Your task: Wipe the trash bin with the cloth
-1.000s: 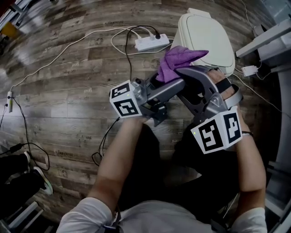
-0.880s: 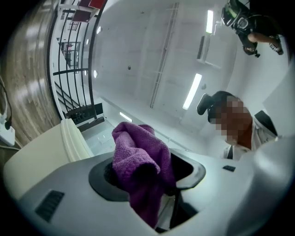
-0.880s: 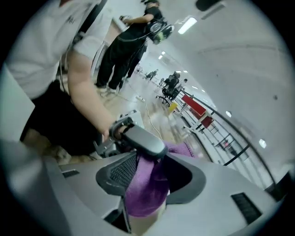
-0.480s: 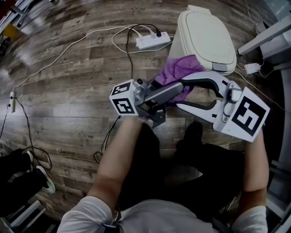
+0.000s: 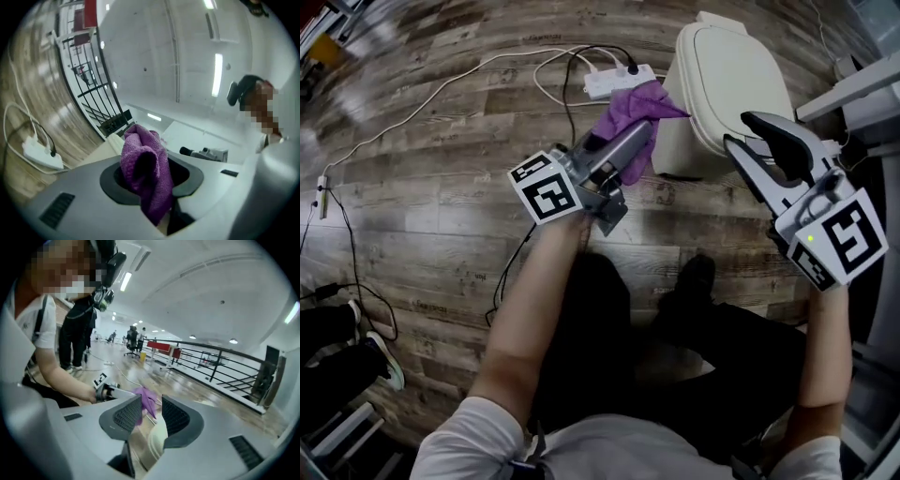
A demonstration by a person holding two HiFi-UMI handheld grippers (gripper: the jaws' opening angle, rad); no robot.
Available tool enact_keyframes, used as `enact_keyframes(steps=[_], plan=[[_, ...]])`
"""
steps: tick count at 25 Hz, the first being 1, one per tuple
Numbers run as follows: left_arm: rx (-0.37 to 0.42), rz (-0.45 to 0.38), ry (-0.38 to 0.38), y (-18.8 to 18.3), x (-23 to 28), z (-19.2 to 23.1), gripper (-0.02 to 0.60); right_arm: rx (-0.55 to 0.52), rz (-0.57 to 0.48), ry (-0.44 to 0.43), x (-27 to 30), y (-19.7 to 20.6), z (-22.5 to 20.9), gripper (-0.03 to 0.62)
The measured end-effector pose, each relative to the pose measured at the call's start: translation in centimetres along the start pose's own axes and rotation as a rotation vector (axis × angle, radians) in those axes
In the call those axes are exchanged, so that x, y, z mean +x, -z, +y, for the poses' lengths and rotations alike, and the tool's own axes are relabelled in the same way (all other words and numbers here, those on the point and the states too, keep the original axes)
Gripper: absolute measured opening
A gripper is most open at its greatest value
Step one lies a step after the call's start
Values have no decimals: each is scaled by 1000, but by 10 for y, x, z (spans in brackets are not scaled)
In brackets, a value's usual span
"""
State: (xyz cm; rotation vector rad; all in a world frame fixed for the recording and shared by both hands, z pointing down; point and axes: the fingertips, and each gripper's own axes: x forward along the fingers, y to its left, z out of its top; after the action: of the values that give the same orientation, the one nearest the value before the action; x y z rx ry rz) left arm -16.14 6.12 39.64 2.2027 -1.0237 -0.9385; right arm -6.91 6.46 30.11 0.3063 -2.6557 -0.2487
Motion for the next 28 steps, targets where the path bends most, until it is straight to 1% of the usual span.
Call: enact_keyframes(steps=[1,2,4,6,8,10,12,16,18,21,28], plan=[[71,41,-41,-1,3,13,126,-18,35,54,2,9,-11,140],[141,86,-75,-1,6,27,126,-17,65,80,5,19,-18,140],[261,179,-137,0,14,56,126,19,105,94,10,36,-24,140],[348,260,-191,0,24,84,126,38,139,129,11,51,-33,140],[404,317,-220,-2,39,107,126,25,168,173,10,60,-45,140],[445,362,-229,-4,55,126,126,-10,187,192,9,64,-51,140],[482,403,-226,-5,72,140,126,-30,194,191,9,65,-52,140],[541,472,-197,-8,101,157,126,-10,192,195,9,69,-58,140],[560,509,-186,-2,109,162,126,6,196,198,9,74,-61,140],[577,545,-147,10,117,161,126,17,207,195,10,80,-62,140],[633,569,-62,25,108,146,123,22,237,184,11,92,-56,140]])
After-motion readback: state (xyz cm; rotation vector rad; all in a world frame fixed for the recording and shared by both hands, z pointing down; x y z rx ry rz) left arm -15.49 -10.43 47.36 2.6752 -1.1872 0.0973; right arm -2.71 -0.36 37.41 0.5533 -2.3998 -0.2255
